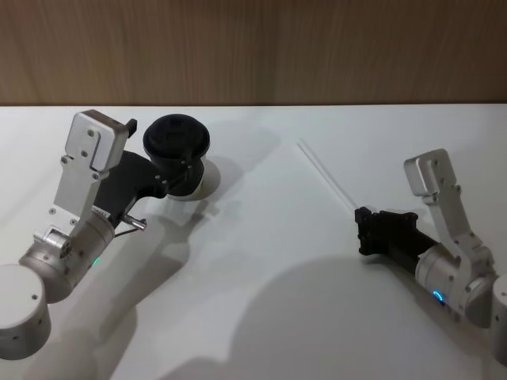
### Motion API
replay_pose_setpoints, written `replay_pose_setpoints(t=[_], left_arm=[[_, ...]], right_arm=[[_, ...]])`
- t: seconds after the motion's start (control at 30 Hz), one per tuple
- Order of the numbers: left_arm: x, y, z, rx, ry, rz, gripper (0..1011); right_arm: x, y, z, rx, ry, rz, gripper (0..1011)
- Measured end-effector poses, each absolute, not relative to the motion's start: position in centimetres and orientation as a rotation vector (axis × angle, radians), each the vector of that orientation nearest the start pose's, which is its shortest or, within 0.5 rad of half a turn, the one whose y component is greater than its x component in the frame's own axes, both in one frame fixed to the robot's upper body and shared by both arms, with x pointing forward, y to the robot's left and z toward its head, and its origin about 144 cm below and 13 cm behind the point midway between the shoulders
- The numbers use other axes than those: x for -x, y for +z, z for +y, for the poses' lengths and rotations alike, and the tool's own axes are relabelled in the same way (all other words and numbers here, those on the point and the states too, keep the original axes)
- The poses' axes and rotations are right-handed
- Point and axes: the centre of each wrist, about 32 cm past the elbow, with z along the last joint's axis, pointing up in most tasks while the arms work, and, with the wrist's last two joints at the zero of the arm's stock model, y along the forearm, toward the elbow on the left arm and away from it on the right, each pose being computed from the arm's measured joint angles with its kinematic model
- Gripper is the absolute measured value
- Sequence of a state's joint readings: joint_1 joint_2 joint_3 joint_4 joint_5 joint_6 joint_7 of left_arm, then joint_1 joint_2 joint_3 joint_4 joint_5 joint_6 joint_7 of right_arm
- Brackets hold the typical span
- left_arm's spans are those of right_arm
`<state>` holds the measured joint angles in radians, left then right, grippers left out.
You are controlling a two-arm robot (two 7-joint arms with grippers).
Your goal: Pick up the straw with one hand, pass it to the other hand, and insert it into the cup.
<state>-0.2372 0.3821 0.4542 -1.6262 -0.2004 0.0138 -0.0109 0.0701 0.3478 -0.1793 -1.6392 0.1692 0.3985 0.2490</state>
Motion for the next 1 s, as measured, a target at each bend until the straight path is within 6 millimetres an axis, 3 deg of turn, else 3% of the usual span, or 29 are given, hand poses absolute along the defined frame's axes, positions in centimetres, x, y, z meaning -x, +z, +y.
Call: replay_pose_setpoints(t=[0.17, 0.77, 1.0], left_arm=[[-49.2, 120.4, 19.8, -0.061, 1.124, -0.268, 1002], [-49.2, 120.5, 19.9, -0.060, 1.122, -0.268, 1003], [-49.4, 121.5, 20.3, -0.030, 1.080, -0.263, 1003]], right_arm=[[-47.2, 118.4, -26.7, 0.330, -1.169, 0.108, 7], [-46.8, 123.5, -26.6, -0.024, -1.143, 0.024, 7], [-46.9, 124.9, -26.7, -0.151, -1.076, -0.001, 7]])
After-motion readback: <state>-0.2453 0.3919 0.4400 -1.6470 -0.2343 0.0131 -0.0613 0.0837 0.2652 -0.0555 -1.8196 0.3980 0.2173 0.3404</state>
